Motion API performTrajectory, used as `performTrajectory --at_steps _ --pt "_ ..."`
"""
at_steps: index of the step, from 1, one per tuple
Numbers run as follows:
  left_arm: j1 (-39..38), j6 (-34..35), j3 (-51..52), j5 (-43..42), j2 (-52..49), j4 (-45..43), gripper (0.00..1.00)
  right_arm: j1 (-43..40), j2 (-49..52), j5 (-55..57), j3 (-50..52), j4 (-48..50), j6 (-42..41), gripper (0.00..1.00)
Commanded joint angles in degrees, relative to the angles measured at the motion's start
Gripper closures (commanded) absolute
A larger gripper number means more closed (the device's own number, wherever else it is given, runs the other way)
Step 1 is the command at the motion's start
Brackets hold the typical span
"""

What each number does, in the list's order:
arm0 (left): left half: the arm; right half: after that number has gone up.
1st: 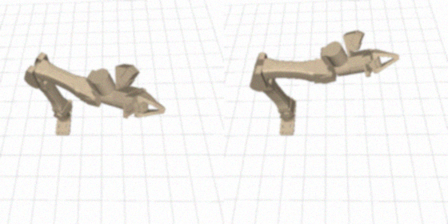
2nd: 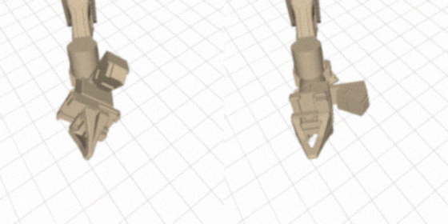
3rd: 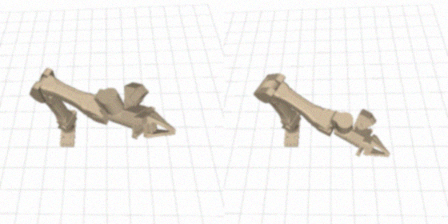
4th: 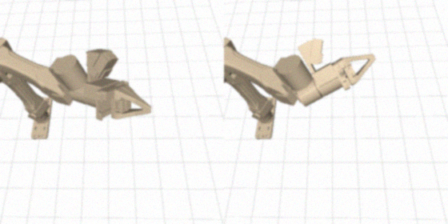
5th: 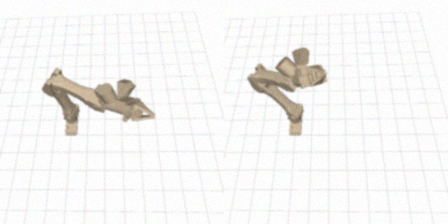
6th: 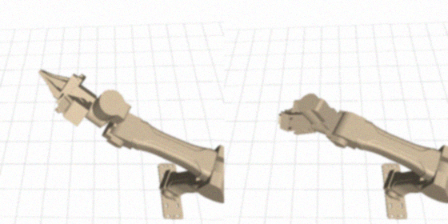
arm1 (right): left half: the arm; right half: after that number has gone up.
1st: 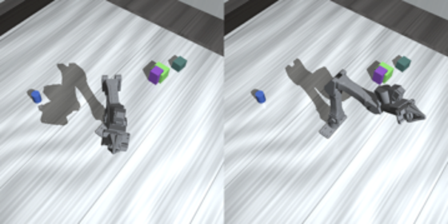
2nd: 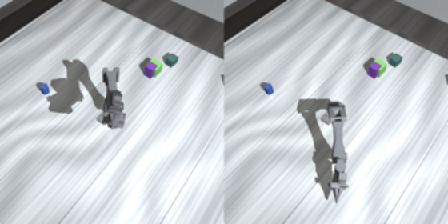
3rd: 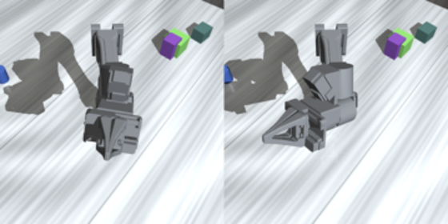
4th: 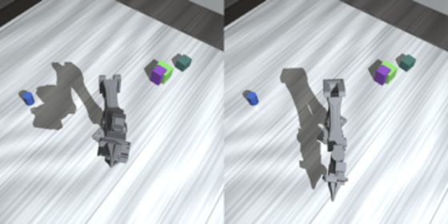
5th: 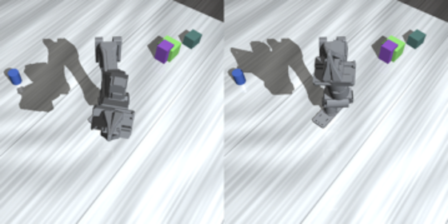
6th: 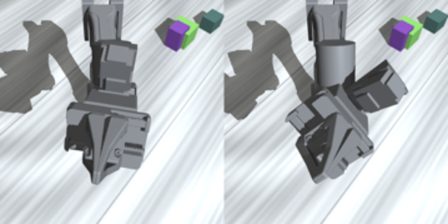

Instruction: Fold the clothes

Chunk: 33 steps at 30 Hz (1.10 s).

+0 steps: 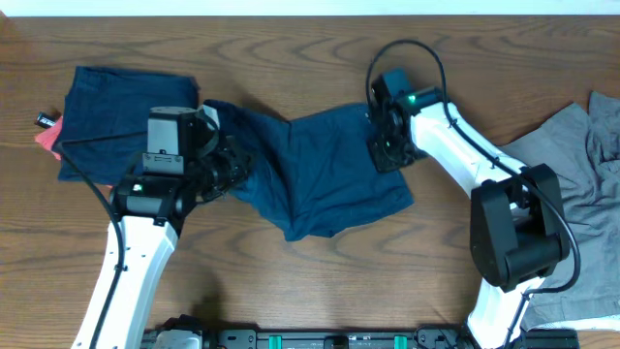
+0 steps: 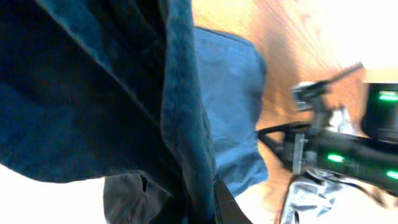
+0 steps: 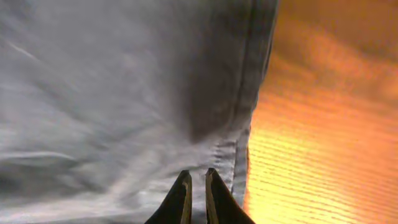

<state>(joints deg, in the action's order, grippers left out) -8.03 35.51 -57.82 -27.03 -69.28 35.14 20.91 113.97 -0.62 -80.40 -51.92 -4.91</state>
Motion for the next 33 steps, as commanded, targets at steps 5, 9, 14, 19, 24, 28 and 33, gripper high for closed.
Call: performTrajectory --at_steps 5,9,14,19,24,28,33 --pt "-8.46 -0.74 -1.33 -0.83 -4.37 -8.31 0.93 0.17 0.52 1.25 9.42 7.08 0.13 0.92" --pt "-14.38 1.01 -1.33 -0.85 -9.42 -13.68 0.93 0.17 0.52 1.16 10.99 8.0 -2.4 0.92" --pt "-20.74 3.65 -1.33 -0.85 -15.43 -23.89 0.93 0.17 0.52 0.35 10.99 7.98 -2.82 0.92" --pt "-25.11 4.63 -1.33 -0.83 -20.33 -32.13 0.9 0.22 0.52 0.37 10.99 7.72 -3.96 0.93" --pt "-26.56 5.97 -1.33 -0.85 -22.18 -33.81 0.73 0.04 0.44 0.39 10.93 7.5 -7.17 0.94" --pt "-25.62 4.87 -1.33 -0.87 -21.84 -34.07 0.42 -0.46 -0.81 2.14 9.09 4.57 -9.53 0.97" --pt "-21.07 3.93 -1.33 -0.76 -21.75 -33.86 0.36 -3.41 -7.61 13.31 1.36 -2.95 -13.31 0.95"
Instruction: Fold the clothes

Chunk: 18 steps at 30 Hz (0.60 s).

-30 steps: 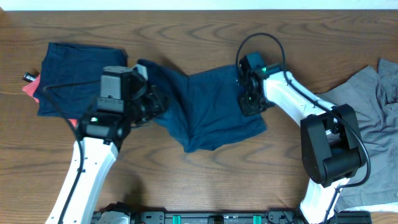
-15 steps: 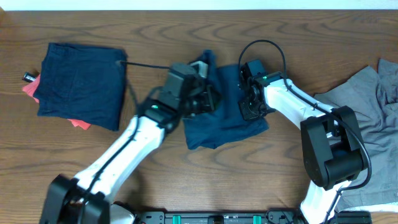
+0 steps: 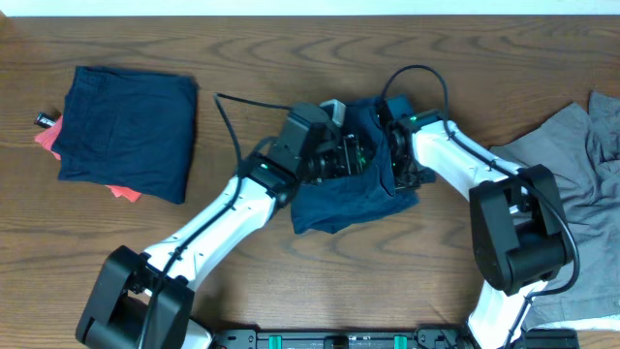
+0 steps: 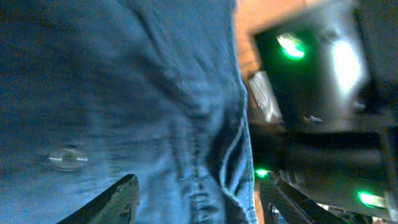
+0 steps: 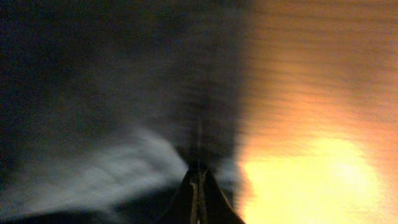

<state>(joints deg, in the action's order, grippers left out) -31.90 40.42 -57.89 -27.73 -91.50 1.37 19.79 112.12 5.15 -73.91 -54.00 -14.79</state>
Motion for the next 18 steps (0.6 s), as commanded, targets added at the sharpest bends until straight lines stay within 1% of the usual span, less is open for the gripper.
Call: performTrajectory --at_steps 1,4,6,10,12,14,18 --pt "4.11 -0.96 -1.27 0.35 0.48 -0.13 0.36 -3.06 -7.65 8.46 -7.1 -1.77 -3.41 0.94" --pt "7.34 -1.42 -1.27 3.85 0.46 -0.02 0.36 -4.61 -12.74 8.11 -11.45 -2.51 -3.39 0.89" --pt "9.14 -1.95 -1.27 8.04 0.46 0.11 0.36 -5.14 -15.96 5.6 -13.38 -2.36 -2.82 0.89" --pt "10.73 -2.69 -1.27 19.45 0.09 -0.5 0.35 -4.55 -20.33 -8.72 -13.99 -2.21 3.8 0.89" --pt "10.71 -5.35 -1.27 24.26 -0.76 -1.84 0.34 -3.26 -20.52 -15.19 -13.84 -4.13 5.27 0.89" --pt "10.62 -8.59 -1.27 24.5 -2.56 -4.44 0.32 -1.68 -20.09 -19.02 -12.66 -5.66 5.22 0.89" --pt "10.62 -10.67 -1.27 24.5 -7.34 -8.07 0.32 2.27 -19.52 -22.6 -7.06 -5.55 3.15 0.89"
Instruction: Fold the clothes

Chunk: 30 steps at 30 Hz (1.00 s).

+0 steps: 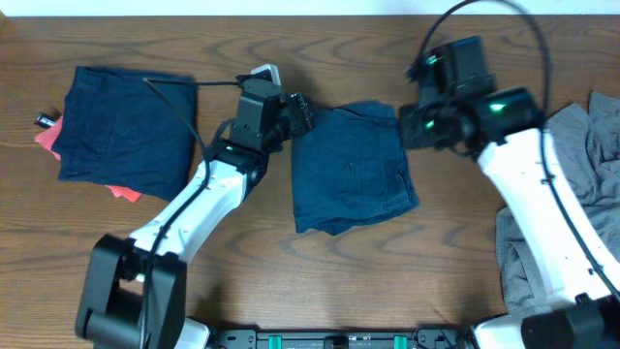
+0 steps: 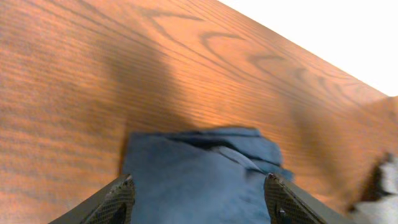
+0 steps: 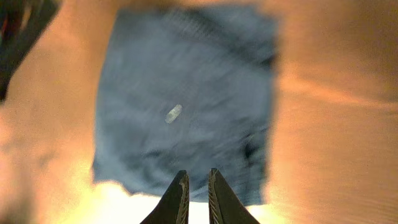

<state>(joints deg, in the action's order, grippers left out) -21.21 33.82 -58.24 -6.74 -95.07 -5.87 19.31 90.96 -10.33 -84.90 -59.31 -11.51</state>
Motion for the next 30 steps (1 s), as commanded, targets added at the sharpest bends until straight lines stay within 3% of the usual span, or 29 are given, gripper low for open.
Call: performTrajectory --at_steps 1,6,11,19,22,30 --pt "-0.07 -4.39 -0.92 3.54 -5.11 -1.68 0.32 3.65 1.66 -7.1 5.62 0.22 -1.22 0.89" --pt "-0.07 -5.79 -0.92 3.3 -11.56 -4.11 0.36 7.89 1.68 -7.08 16.33 6.78 -4.76 0.89" --pt "-0.13 -7.28 -0.92 -0.68 -15.28 -0.37 0.39 9.62 1.79 -7.04 26.58 15.06 -5.88 0.88" --pt "-0.13 -7.21 -0.92 -5.66 -15.39 17.75 0.41 5.97 1.97 6.6 37.42 24.04 -10.97 0.78" --pt "-0.13 -7.21 -0.92 -11.17 -15.39 25.31 0.44 2.69 1.97 12.04 37.99 28.35 -10.97 0.76" --pt "-1.49 -6.93 -0.92 -26.88 -15.15 42.01 0.58 -5.01 1.97 15.65 37.99 54.36 -10.25 0.76"
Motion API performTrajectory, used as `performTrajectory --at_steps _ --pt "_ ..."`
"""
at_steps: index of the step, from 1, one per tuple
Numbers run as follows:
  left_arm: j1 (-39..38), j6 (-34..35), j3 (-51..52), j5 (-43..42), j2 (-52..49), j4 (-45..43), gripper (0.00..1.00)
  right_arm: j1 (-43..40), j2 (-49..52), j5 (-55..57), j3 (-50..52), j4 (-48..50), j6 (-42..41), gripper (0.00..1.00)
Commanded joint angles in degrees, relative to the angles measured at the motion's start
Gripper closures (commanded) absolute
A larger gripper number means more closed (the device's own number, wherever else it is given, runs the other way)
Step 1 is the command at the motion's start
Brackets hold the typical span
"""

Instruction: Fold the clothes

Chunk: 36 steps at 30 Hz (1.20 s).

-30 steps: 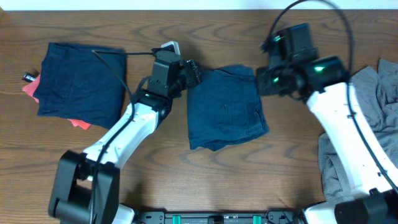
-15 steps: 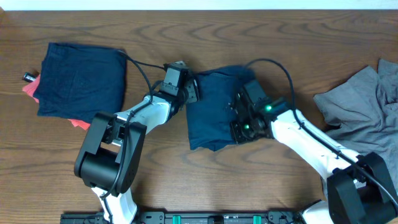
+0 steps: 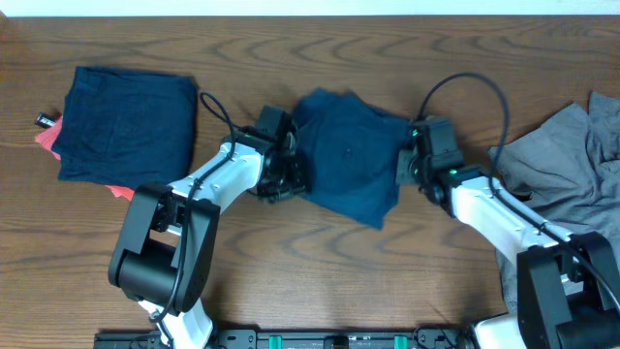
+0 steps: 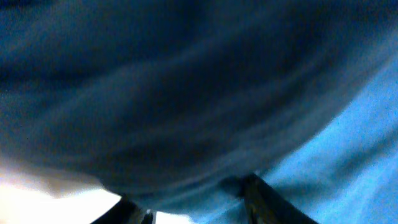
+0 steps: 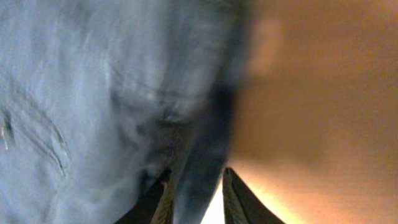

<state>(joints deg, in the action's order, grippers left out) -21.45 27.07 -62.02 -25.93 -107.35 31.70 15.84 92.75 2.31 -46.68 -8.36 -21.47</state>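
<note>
A dark blue garment (image 3: 347,153), folded to a rough square, lies askew at the table's middle, one corner pointing to the lower right. My left gripper (image 3: 289,176) is at its left edge. In the left wrist view the left gripper (image 4: 194,208) is open, with blurred blue cloth (image 4: 205,93) between the spread fingers. My right gripper (image 3: 401,167) is at the garment's right edge. In the right wrist view the right gripper (image 5: 198,196) is open, and the garment's folded edge (image 5: 208,155) lies between its fingers.
A folded dark blue garment (image 3: 126,121) rests on something red (image 3: 118,190) at the far left, with a small black object (image 3: 45,120) beside it. A heap of grey clothes (image 3: 572,160) lies at the right edge. Bare wooden table (image 3: 291,281) runs along the front.
Both grippers were away from the folded garment, the right one high above it. Now each is low at an edge with cloth between its fingers. The garment has turned and shifted.
The blue garment lay spread out, a gripper shut on each end. Then the left end was over by the right gripper, left fingers open. Then it lay folded with both grippers away from it. Now both straddle its edges.
</note>
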Motion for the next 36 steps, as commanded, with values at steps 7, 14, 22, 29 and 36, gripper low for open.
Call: performTrajectory --at_steps 7,14,22,29,36 --pt "-1.75 -0.09 2.84 -8.31 5.22 10.6 0.6 -1.84 0.15 -1.46 -0.37 5.66 3.98 0.69" --pt "0.39 -0.79 2.8 9.49 19.52 -0.39 0.02 -1.84 0.15 -4.33 -0.37 -2.8 4.33 0.62" --pt "1.07 -10.58 2.8 15.06 17.18 -14.97 0.02 -1.79 0.15 -6.84 -0.35 -5.68 4.39 0.57" --pt "5.29 -10.51 2.8 13.09 7.41 -20.15 0.02 -1.77 0.15 -6.84 -0.35 -6.67 4.39 0.56" --pt "5.84 -10.29 2.8 -3.65 -0.98 -25.9 0.02 -1.77 0.15 -6.86 -0.35 -6.67 4.39 0.56"
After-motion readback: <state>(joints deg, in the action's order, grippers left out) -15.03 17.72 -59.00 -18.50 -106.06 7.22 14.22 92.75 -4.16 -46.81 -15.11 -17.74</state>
